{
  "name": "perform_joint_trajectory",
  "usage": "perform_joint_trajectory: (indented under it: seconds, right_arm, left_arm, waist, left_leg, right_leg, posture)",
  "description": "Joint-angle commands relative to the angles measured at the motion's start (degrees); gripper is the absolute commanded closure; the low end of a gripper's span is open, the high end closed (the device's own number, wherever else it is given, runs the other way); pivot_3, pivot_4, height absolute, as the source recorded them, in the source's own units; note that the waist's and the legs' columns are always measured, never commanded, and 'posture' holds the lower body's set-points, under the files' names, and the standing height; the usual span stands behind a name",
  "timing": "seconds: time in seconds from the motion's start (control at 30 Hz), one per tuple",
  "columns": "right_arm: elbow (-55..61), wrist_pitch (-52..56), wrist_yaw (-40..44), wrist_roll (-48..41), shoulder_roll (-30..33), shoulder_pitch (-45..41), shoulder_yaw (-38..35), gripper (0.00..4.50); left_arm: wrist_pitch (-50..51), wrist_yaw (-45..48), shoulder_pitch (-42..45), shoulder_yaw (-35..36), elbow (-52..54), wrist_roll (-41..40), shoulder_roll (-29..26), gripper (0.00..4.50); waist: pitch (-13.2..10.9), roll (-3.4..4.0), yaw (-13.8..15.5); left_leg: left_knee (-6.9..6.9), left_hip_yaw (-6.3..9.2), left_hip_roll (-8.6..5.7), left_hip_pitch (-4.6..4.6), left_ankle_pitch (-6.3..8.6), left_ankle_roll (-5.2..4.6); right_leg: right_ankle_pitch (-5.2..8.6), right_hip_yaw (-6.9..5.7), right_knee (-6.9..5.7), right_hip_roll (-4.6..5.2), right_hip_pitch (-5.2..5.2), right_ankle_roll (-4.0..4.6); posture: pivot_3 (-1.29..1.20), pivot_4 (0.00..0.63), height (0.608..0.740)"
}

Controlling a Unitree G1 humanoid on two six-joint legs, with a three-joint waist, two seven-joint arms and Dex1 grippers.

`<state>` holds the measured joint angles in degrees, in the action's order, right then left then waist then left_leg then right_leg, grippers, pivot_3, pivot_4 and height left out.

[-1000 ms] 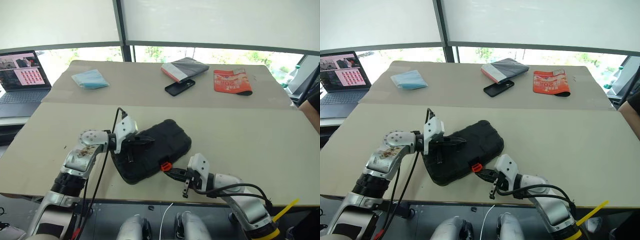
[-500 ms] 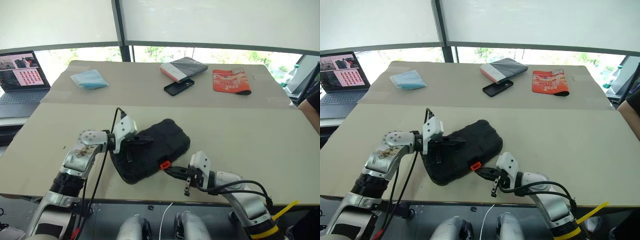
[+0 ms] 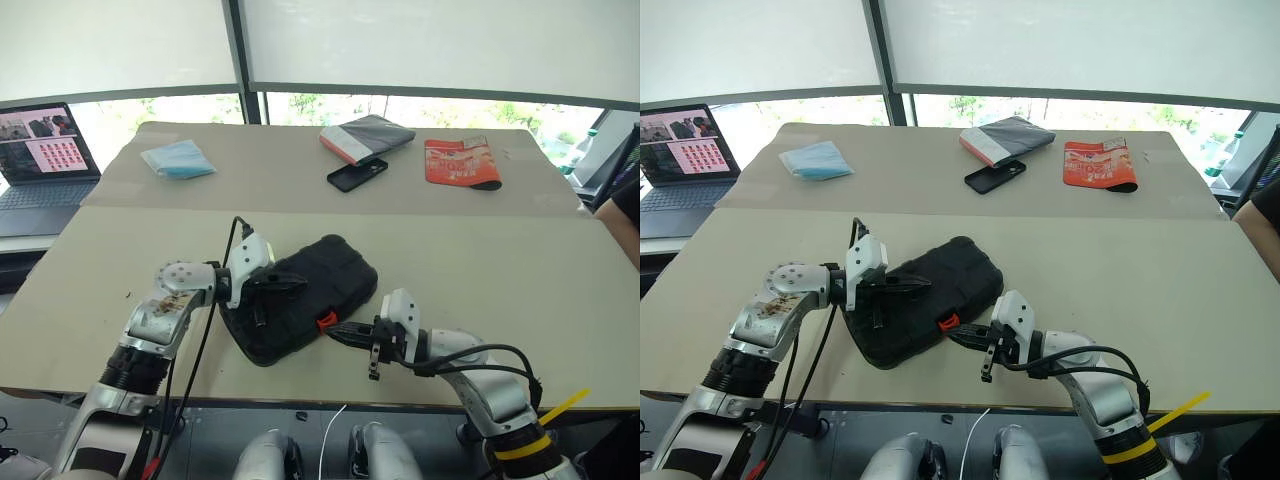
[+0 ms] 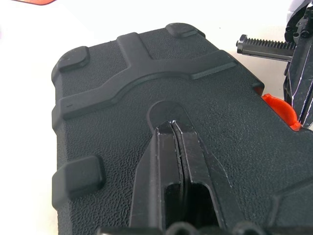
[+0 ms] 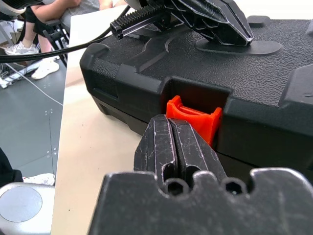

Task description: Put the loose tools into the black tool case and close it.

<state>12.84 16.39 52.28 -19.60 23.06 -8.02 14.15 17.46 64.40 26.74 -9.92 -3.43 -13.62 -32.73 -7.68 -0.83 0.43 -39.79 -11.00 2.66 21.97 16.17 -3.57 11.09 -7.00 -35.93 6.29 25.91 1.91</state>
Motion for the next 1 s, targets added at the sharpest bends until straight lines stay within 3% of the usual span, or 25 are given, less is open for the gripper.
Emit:
perform_joint_trajectory:
  seconds: [0.03,0.2,0.3,0.5,0.63,0.67,0.8,1.0]
  right_arm:
    - [0.5,-1.2,-1.3,0.1,-0.6,-2.0,-1.4,4.5]
    - [4.2,-2.8,1.1,-3.3,3.4,0.7,-7.0,4.5]
    - [7.1,-2.8,4.5,-6.4,8.5,3.8,-12.2,3.77]
    - [4.7,-9.2,10.2,-6.4,17.1,9.6,-21.7,1.68]
    - [-0.9,-15.5,11.7,-4.5,20.3,11.3,-26.9,0.34]
    - [-2.4,-16.8,11.9,-4.1,20.8,11.6,-28.0,0.05]
    - [-9.0,-22.6,12.1,-2.1,21.6,12.5,-30.9,0.05]
    - [-16.4,-30.4,12.2,0.0,22.1,11.8,-31.9,0.05]
  left_arm:
    - [2.8,1.2,-4.0,-4.8,-2.5,2.1,0.0,4.43]
    - [0.7,2.0,-5.3,3.1,0.9,-5.6,1.0,4.43]
    - [0.6,4.6,-8.3,8.6,5.4,-9.8,-2.8,3.78]
    - [0.9,5.6,-16.5,17.9,9.3,-12.0,-13.1,1.61]
    - [-3.4,1.5,-20.9,24.2,6.3,-10.1,-14.9,0.05]
    - [-4.9,0.5,-22.3,25.2,5.0,-8.9,-15.2,0.0]
    - [-12.3,-0.7,-25.3,27.0,-1.0,-5.4,-15.7,0.0]
    - [-15.1,-3.3,-26.7,28.5,-2.7,-5.0,-15.3,0.0]
  waist:
    - [0.0,0.0,-0.1]
    - [0.0,0.0,-0.1]
    - [0.0,0.01,-0.2]
    - [-0.2,-0.08,-0.4]
    - [-0.4,-0.08,0.1]
    - [-0.4,-0.11,0.1]
    - [-0.5,-0.04,0.2]
    - [-0.7,-0.19,0.3]
  left_leg:
    - [0.0,0.0,0.0,0.0,0.0,0.0]
    - [0.02,0.0,0.01,0.08,0.0,0.01]
    - [0.01,-0.01,-0.03,0.33,-0.13,0.19]
    - [0.1,-0.01,0.07,0.33,-0.06,0.11]
    - [0.11,0.03,0.08,0.33,0.19,0.48]
    - [0.1,0.02,0.08,0.32,0.22,0.46]
    - [0.1,0.01,0.07,0.27,0.45,0.14]
    - [0.09,0.03,0.08,0.34,0.26,0.49]
  right_leg:
    - [0.0,0.0,0.0,0.0,0.0,0.0]
    - [0.0,0.02,0.0,0.02,0.08,0.0]
    - [-0.14,0.02,0.03,0.04,0.28,-0.22]
    - [0.2,-0.05,0.13,-0.1,0.32,-0.13]
    - [0.29,-0.06,0.12,-0.08,0.33,-0.16]
    - [0.29,-0.06,0.12,-0.07,0.31,-0.16]
    - [0.31,-0.07,0.14,-0.01,0.29,-0.13]
    - [0.31,-0.12,0.13,0.06,0.33,-0.12]
  posture:
    - [0.0,0.15,0.74]
    - [0.0,0.15,0.74]
    - [0.0,0.15,0.74]
    - [0.0,0.15,0.74]
    - [0.0,0.15,0.74]
    - [0.0,0.15,0.74]
    - [0.0,0.15,0.74]
    - [0.0,0.15,0.74]
